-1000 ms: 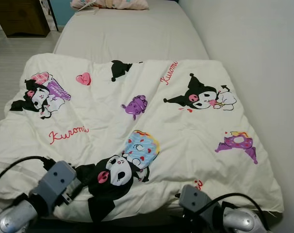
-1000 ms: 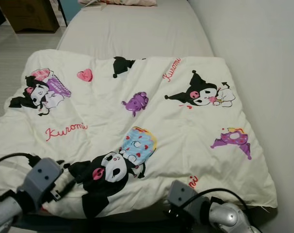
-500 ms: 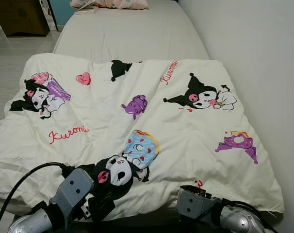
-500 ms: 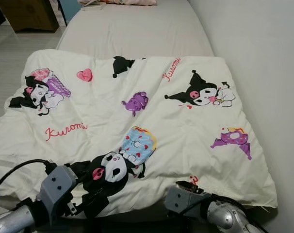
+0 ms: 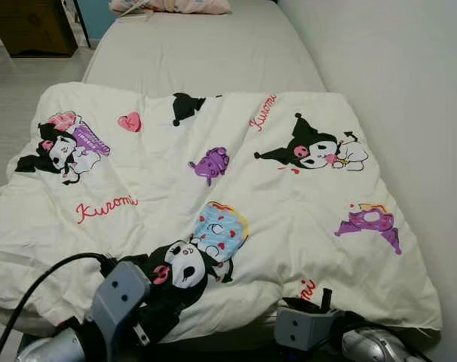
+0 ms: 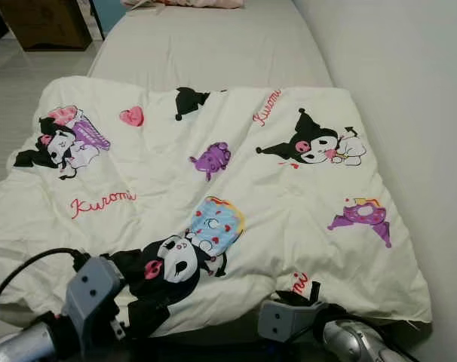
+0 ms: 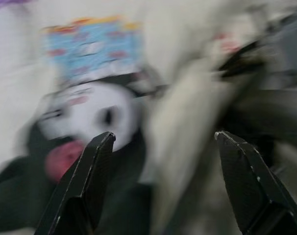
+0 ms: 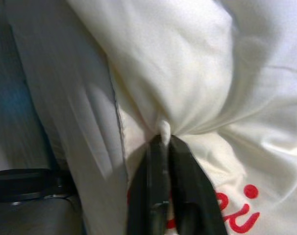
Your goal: Clean up the room
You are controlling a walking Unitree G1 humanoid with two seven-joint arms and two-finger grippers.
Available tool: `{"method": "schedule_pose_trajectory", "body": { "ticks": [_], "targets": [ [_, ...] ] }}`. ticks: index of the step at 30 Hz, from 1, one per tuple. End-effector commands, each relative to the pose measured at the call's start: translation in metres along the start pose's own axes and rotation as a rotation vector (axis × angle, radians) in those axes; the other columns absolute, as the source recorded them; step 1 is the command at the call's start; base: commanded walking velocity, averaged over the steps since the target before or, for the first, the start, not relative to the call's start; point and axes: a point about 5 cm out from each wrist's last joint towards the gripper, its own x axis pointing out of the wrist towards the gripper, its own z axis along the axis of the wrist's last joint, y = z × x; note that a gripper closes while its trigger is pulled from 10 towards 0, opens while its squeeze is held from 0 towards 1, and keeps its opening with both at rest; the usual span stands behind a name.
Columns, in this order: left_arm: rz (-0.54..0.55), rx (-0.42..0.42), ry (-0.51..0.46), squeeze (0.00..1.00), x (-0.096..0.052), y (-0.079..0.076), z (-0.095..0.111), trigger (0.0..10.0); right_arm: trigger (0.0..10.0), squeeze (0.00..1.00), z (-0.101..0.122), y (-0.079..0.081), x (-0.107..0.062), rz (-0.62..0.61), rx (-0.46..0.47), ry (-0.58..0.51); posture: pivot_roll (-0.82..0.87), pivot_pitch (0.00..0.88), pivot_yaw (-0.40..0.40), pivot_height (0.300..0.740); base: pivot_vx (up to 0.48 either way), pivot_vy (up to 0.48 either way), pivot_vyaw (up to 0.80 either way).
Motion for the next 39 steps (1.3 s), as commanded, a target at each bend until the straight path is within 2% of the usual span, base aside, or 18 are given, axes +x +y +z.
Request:
{"method": "schedule_pose_trajectory", "body": {
  "ticks": [1,6,11,12,13,14,16,18,19,21,28,30,32,35,36,37,38,39],
  "targets": [
    [-0.085,-0.036,-0.002,0.0,0.003,-0.017,0.002,10.0,0.0,0.0,-0.005,0.014,0.0,0.037,-0.003,0.012,0.08,0.456,-0.015,0.547,0.0,0.0,0.0],
    [-0.152,-0.061,-0.036,0.0,0.01,-0.03,0.01,10.0,0.0,0.0,-0.004,0.014,0.001,0.035,-0.004,0.002,0.08,0.454,-0.015,0.547,0.0,0.0,0.0],
    [-0.166,-0.062,-0.032,0.0,0.01,-0.031,0.011,10.0,0.0,0.0,-0.001,0.014,0.0,0.072,0.037,-0.035,0.08,0.456,-0.012,0.547,0.0,0.0,0.0],
    [-0.161,-0.058,-0.023,0.0,0.008,-0.028,0.011,10.0,0.0,0.0,0.004,0.013,-0.004,0.133,0.128,-0.077,0.08,0.456,-0.013,0.547,0.0,0.0,0.0],
    [-0.161,-0.058,-0.023,0.0,0.008,-0.028,0.011,10.0,0.0,0.0,0.004,0.013,-0.004,0.133,0.128,-0.077,0.08,0.456,-0.013,0.547,0.0,0.0,0.0],
    [-0.158,-0.053,-0.014,0.0,0.006,-0.025,0.01,10.0,0.0,0.0,0.007,0.013,-0.01,0.22,0.192,-0.113,0.08,0.457,-0.012,0.547,0.0,0.0,0.0],
    [-0.158,-0.053,-0.014,0.0,0.006,-0.025,0.01,10.0,0.0,0.0,0.007,0.013,-0.01,0.22,0.192,-0.113,0.08,0.457,-0.012,0.547,0.0,0.0,0.0],
    [-0.162,-0.046,0.0,0.0,0.002,-0.021,0.01,10.0,0.0,0.0,0.006,0.013,-0.024,0.406,0.273,-0.131,0.08,0.456,-0.011,0.547,0.0,0.0,0.0],
    [-0.162,-0.046,0.0,0.0,0.002,-0.021,0.01,10.0,0.0,0.0,0.006,0.013,-0.024,0.406,0.273,-0.131,0.08,0.456,-0.011,0.547,0.0,0.0,0.0],
    [-0.165,-0.045,0.014,0.0,0.0,-0.021,0.01,10.0,0.0,0.0,0.002,0.013,-0.035,0.508,0.311,-0.11,0.08,0.455,-0.012,0.547,0.0,0.0,0.0],
    [-0.164,-0.041,0.027,0.0,0.0,-0.02,0.01,10.0,0.0,0.0,-0.01,0.01,-0.041,0.546,0.324,-0.062,0.08,0.454,-0.011,0.547,0.0,0.0,0.0],
    [-0.169,-0.034,0.032,0.0,0.0,-0.02,0.01,10.0,0.0,0.0,-0.012,0.014,-0.042,0.577,0.315,-0.048,0.08,0.454,-0.011,0.547,0.0,0.0,0.0],
    [-0.17,-0.026,0.039,0.0,0.0,-0.02,0.009,10.0,0.0,0.0,-0.014,0.028,-0.043,0.612,0.318,-0.033,0.08,0.454,-0.013,0.547,0.0,0.0,0.0],
    [-0.17,-0.025,0.041,0.0,0.0,-0.02,0.008,10.0,0.0,0.0,-0.013,0.034,-0.044,0.634,0.33,-0.031,0.08,0.453,-0.013,0.547,0.0,0.0,0.0],
    [-0.168,-0.021,0.043,0.0,0.0,-0.02,0.008,10.0,2.2,0.0,-0.013,0.039,-0.044,0.64,0.323,-0.027,0.08,0.453,-0.013,0.547,0.0,0.0,0.0],
    [-0.168,-0.021,0.043,0.0,0.0,-0.02,0.008,10.0,2.2,0.0,-0.013,0.039,-0.044,0.64,0.323,-0.027,0.08,0.453,-0.013,0.547,0.0,0.0,0.0],
    [-0.161,-0.013,0.045,0.0,0.0,-0.019,0.008,10.0,10.0,0.0,-0.013,0.045,-0.04,0.619,0.314,-0.022,0.08,0.451,-0.012,0.547,0.0,0.0,0.0],
    [-0.157,-0.008,0.047,0.0,0.001,-0.018,0.007,10.0,10.0,0.0,-0.012,0.05,-0.037,0.599,0.312,-0.019,0.08,0.45,-0.013,0.547,0.0,0.0,0.0]
  ]
}}
